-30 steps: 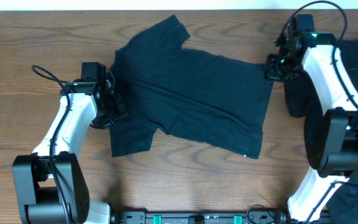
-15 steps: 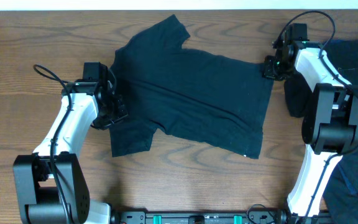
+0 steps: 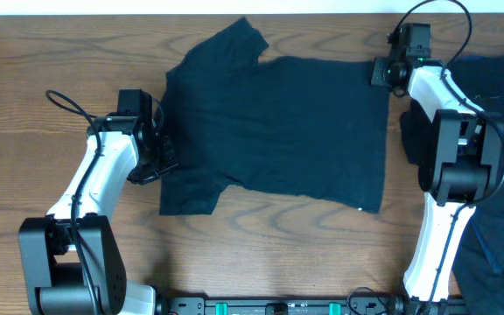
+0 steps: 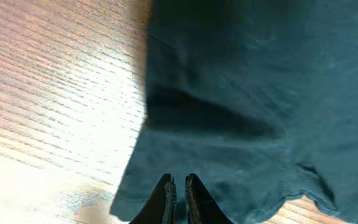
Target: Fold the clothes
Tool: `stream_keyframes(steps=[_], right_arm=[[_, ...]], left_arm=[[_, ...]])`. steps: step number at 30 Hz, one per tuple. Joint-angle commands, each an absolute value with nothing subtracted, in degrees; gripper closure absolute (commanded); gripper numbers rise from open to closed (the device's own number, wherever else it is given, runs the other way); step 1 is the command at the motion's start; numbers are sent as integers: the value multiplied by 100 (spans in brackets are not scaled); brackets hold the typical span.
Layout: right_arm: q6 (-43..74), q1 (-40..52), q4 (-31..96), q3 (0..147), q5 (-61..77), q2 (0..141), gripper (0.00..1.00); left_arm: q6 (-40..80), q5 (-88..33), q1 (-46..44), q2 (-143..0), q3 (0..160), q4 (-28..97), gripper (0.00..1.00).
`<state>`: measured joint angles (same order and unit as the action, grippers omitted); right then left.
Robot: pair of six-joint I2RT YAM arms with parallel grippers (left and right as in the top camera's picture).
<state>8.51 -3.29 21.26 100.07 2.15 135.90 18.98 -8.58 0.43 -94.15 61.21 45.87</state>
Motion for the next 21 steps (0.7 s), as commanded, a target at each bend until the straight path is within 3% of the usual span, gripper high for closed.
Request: stream_keyframes(steps=[1,8,9,13,14,21], right_arm=[[751,-375,2211,9668,-685,14331,99],[526,-368,2327,10106,-508,13946,92],[523,-368,2379,10180,-423,13845,85],[561,-368,2877,10403,-14,13231,35],[650,-368,3122,10436,-12,13026,28],[1208,-368,4984,10447,-14,11515,27]], left_arm=[[1780,-766,40,-9358,6034,4602,91],[1715,-764,40,-9354,6060,4602,91],[1715,-764,40,-9351,6066,4622,90],[1715,-766,40,-9290,6066,4757,90],[1715,-766,40,-9262,6066,4821,90],[1721,-766,-54,-8449,6066,4943,89]])
